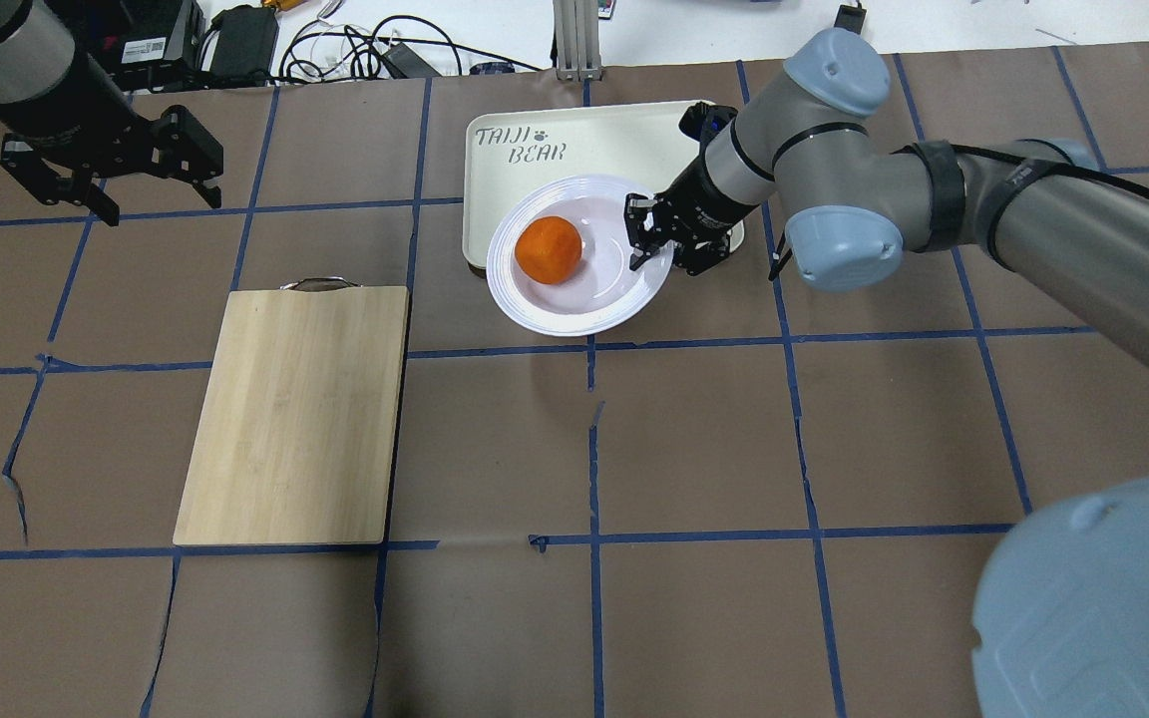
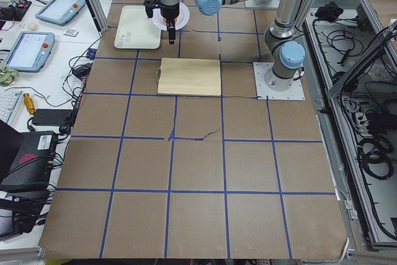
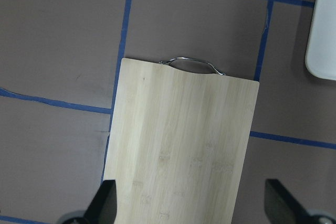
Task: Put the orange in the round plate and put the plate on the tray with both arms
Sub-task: 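Slide the plate with the right gripper onto the bear tray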
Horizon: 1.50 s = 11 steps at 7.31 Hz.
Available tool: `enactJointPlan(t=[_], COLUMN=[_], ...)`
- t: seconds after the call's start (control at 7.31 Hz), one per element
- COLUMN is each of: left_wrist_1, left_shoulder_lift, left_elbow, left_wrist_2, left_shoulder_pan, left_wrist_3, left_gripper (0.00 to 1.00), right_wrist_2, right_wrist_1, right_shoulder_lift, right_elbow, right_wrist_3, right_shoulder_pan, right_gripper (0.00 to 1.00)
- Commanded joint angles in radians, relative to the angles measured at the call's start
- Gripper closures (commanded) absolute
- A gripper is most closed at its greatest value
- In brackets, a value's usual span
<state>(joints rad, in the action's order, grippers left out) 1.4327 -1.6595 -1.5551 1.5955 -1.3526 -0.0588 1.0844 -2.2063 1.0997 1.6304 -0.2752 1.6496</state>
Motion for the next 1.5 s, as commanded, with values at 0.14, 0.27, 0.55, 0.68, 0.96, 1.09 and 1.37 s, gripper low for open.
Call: enactJointPlan(t=[0.14, 0.27, 0.55, 0.68, 0.96, 1.09, 1.37], left_wrist_1=[0.034, 0.035, 0.032, 0.031, 0.032, 0.034, 0.035], left_shoulder_lift=[0.014, 0.014, 0.012, 0.012, 0.012, 0.012, 0.026], left_elbow=[-0.006, -0.008, -0.006, -0.005, -0.005, -0.005, -0.003], left_wrist_2=[0.006, 0.007, 0.011, 0.009, 0.006, -0.003, -0.008], left_shoulder_pan=[-0.008, -0.003, 0.006, 0.004, -0.011, -0.016, -0.055], left_wrist_3=[-0.026, -0.026, -0.026, -0.024, -0.024, -0.026, -0.065], left_gripper=[0.00, 0.00, 0.00, 0.00, 0.00, 0.00, 0.00], right_wrist_2=[-0.003, -0.003, -0.003, 0.005, 0.026, 0.129, 0.212], right_wrist_1=[0.014, 0.014, 0.007, 0.008, 0.003, 0.019, 0.177], right_shoulder_lift=[-0.261, -0.338, -0.365, -0.374, -0.368, -0.359, -0.229], right_elbow=[-0.358, -0.422, -0.441, -0.438, -0.429, -0.426, -0.446], right_wrist_3=[-0.036, -0.036, -0.048, -0.055, -0.070, -0.050, -0.036], right_shoulder_pan=[-0.002, -0.004, -0.007, -0.008, -0.017, -0.028, -0.040], right_gripper=[0.99, 0.99, 0.96, 0.88, 0.39, 0.00, 0.00])
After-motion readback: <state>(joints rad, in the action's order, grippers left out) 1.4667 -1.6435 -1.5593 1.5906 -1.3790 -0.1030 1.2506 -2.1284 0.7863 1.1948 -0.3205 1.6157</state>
